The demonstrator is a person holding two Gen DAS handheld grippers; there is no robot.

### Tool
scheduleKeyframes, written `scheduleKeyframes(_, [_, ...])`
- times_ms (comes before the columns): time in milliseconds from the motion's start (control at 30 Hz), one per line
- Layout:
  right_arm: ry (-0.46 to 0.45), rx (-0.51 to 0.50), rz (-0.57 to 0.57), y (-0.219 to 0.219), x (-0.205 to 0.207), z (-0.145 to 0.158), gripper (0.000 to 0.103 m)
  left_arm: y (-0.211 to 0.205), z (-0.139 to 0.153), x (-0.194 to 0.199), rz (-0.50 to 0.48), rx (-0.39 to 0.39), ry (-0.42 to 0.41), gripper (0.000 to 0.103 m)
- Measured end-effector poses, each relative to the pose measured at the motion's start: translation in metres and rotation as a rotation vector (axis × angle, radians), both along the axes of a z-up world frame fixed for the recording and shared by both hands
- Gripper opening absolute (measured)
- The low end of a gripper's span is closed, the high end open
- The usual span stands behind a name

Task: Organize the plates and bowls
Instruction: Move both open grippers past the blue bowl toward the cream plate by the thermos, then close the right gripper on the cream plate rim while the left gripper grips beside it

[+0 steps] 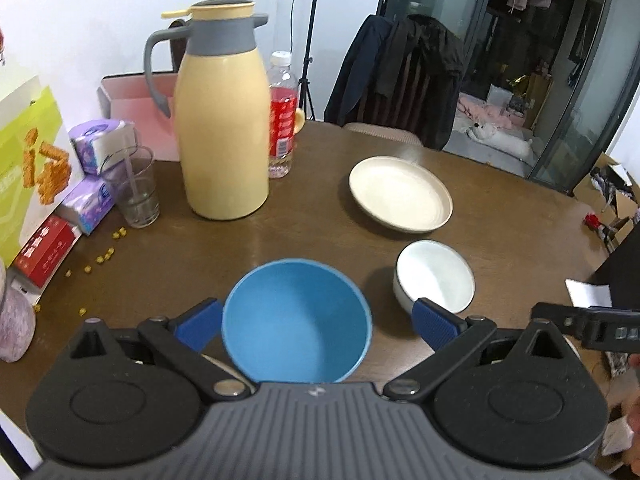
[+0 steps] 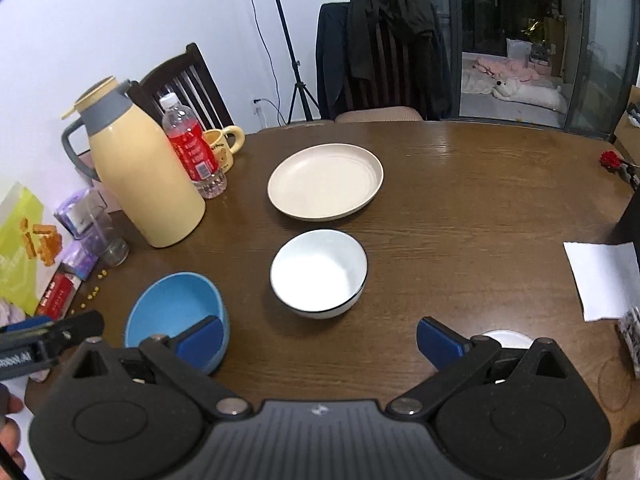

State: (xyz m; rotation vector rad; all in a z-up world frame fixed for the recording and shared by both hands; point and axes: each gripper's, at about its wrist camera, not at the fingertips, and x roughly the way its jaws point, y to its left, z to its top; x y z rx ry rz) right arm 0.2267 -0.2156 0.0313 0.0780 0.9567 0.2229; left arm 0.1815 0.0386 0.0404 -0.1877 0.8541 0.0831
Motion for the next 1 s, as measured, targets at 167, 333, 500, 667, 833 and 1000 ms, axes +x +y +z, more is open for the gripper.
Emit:
scheduleKeyframes(167, [0.013, -0.01, 0.016, -0.005, 0.026, 0.007, 0.103, -0.005, 0.003, 0.019, 0.029, -0.023, 0.021, 0.103])
scheduleKeyframes(333, [0.029, -0.036, 0.022, -0.008, 0.055, 0.009, 0.103, -0.009, 0.004, 0.047, 0.069, -0.041, 0.068, 0.103])
scheduleKeyframes(500, [0.062, -0.056, 0.041, -0.01, 0.09, 0.008, 0.103, -0.013, 0.007, 0.079, 0.094, -0.044, 0.096, 0.103])
scheduleKeyframes(667, [0.077, -0.052, 0.041, -0.015, 0.127, 0.006, 0.103, -0.017, 0.004, 0.113, 0.103, -0.058, 0.13, 0.103])
scheduleKeyframes(833, [0.096, -0.086, 0.052, -0.019, 0.158, -0.002, 0.103, -0.021, 0.0, 0.146, 0.108, -0.037, 0.143, 0.103])
scheduleKeyframes(1000, [0.117, -0.075, 0.049, -0.021, 0.192, -0.01, 0.103, -0.023, -0.008, 0.177, 0.114, -0.04, 0.167, 0.103])
